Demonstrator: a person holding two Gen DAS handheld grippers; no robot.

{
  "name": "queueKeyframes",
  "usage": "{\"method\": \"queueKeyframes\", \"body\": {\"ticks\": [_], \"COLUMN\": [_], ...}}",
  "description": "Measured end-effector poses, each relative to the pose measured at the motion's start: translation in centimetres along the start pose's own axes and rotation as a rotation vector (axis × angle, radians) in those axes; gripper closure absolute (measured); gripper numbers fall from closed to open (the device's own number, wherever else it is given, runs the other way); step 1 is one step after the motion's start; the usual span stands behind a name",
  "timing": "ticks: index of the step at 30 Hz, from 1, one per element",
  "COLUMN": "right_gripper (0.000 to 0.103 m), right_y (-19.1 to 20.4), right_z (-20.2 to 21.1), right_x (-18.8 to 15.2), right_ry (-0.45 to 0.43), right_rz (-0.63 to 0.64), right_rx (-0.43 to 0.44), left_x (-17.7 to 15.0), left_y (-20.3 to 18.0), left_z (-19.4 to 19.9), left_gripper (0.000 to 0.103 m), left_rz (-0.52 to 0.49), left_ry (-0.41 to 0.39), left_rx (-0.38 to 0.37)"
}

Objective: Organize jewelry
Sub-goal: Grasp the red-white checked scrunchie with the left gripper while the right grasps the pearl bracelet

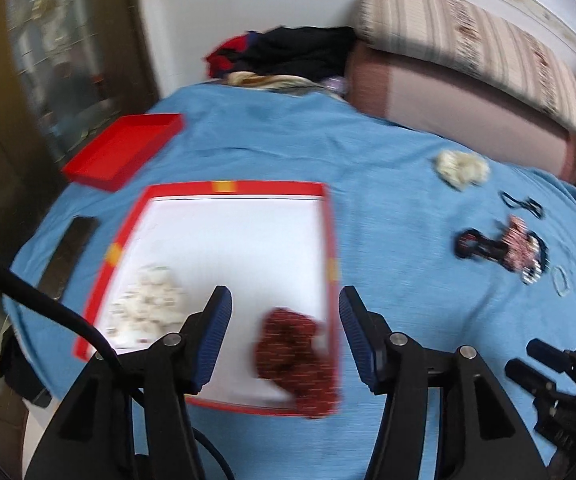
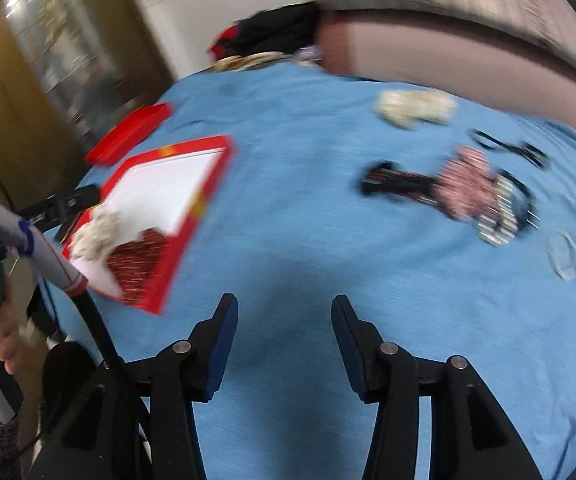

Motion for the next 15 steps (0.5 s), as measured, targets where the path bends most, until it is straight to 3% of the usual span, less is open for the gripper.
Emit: {"method": "queueKeyframes", "body": {"ticks": [8,15], "right_gripper": [0.050,0.050], "right_y": [-14.1,-19.3], "right_z": [1.8,1.9], "right_x": [-2.2,-1.0], "right_ry": [-0.010,-0.042], "right_rz": [-0.229,-0.302], "right_rx": [-0.148,-0.203], "left_x": [-0.7,-0.5], "left_y": [-9.2,-16.3], "left_z": [-4.1,-9.8], "left_gripper": [0.046,0.046], "left_rz": [-0.075,-0.122], "left_ry": [0.089,0.171], "left_rx": [-0.151,-0.250]}}
Point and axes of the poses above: each gripper's, at about its wrist camera, not at the fingertips, and z roughly against the way its jaws point, y to its left, x to its top, the point moved 10 cm from there along -z, roughly the way its jaws point, and after that the axes turned 4 degrees about -x, right-handed, at the moved point
